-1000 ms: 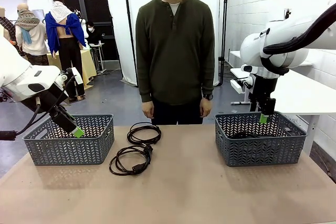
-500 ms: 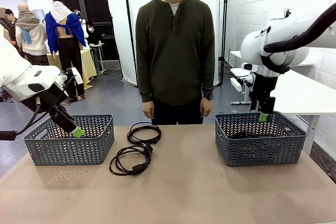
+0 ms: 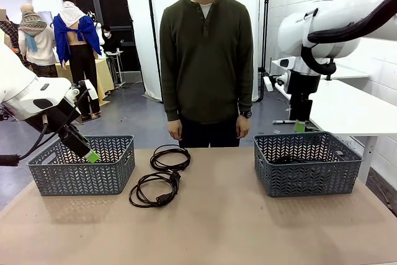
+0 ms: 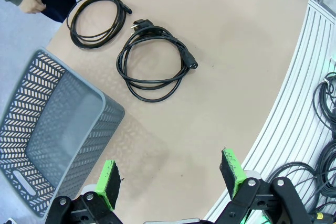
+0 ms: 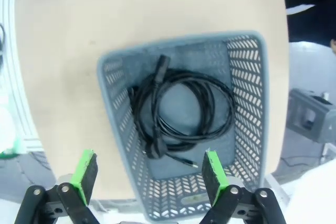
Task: Organize the cables according to human instructions.
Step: Pick up a bundle of cables and place it in the basket indicated by the human.
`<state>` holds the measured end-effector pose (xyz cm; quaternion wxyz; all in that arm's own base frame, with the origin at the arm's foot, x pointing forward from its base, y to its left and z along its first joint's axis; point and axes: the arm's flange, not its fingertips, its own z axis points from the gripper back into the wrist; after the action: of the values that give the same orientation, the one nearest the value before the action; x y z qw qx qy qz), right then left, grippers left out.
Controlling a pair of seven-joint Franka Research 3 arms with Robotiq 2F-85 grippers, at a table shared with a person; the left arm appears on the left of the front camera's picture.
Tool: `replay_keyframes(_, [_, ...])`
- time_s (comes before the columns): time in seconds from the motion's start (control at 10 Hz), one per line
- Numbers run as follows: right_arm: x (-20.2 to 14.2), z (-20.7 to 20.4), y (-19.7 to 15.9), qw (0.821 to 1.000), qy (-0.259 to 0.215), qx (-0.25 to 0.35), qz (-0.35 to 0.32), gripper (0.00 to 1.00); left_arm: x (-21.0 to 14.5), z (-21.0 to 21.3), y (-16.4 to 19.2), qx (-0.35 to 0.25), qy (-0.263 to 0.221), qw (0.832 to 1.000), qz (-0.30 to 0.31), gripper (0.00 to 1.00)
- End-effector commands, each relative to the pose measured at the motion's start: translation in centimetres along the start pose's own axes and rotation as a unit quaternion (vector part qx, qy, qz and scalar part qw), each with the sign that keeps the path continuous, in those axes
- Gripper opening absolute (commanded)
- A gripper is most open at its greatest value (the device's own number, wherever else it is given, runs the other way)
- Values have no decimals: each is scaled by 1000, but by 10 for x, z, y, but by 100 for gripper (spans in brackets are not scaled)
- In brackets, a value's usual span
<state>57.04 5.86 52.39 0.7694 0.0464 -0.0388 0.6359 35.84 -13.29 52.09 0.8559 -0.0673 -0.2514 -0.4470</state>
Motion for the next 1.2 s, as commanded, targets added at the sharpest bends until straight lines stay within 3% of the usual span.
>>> replay_keyframes(0.0, [13,-3,12,997,-54,6,-52,100,0,-1,2,4,-4,1000,-1,100])
replay_keyframes(0.3, [33,-10,43,991,-112,-24,-68,100,0,-1,2,4,-4,1000,-1,100])
replay_keyframes(1.1, [78,-50,91,994,-100,-41,-32,100,0,-1,2,4,-4,1000,-1,100])
